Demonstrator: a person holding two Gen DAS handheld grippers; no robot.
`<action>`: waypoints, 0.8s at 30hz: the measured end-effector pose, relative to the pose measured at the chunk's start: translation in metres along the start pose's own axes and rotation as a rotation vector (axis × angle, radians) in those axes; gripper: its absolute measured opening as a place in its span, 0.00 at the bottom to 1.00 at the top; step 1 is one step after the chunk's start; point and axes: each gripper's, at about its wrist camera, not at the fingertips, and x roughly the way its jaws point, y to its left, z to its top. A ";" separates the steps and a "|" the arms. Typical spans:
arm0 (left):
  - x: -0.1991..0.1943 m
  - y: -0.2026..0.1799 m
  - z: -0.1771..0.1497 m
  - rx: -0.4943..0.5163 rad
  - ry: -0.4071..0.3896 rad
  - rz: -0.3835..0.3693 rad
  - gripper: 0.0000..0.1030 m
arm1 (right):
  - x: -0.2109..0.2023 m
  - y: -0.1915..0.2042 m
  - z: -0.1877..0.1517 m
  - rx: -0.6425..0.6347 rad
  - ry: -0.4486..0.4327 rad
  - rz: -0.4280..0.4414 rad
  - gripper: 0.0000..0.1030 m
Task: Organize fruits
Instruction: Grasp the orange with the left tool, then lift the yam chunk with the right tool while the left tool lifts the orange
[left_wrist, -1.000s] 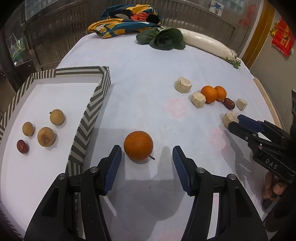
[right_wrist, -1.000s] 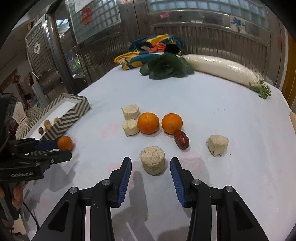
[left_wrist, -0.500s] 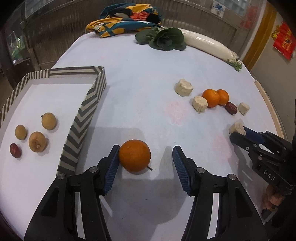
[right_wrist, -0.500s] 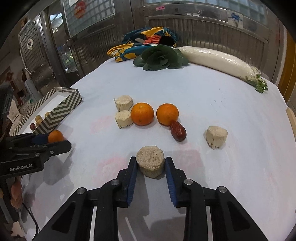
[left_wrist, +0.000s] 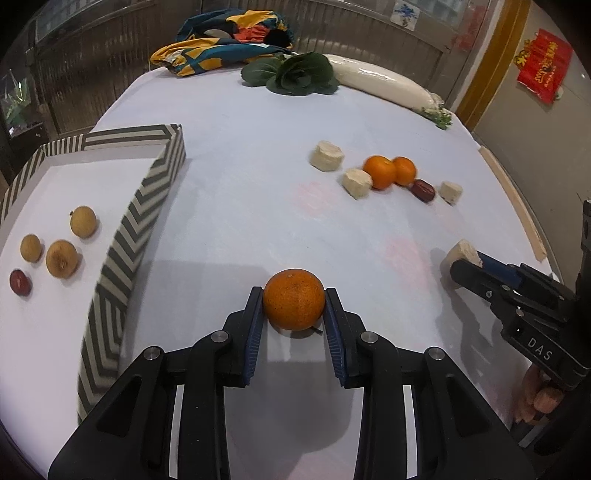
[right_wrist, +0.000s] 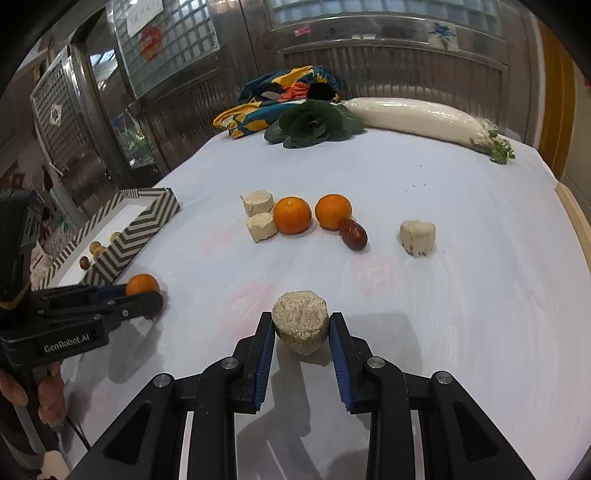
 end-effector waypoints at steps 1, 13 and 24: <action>-0.002 -0.004 -0.003 0.011 -0.003 0.000 0.30 | -0.003 0.001 -0.002 0.007 -0.008 0.000 0.28; -0.024 -0.019 -0.019 0.058 -0.050 0.013 0.30 | -0.023 0.017 -0.018 0.054 -0.044 0.023 0.28; -0.047 -0.014 -0.023 0.064 -0.101 0.036 0.30 | -0.032 0.036 -0.020 0.048 -0.058 0.032 0.28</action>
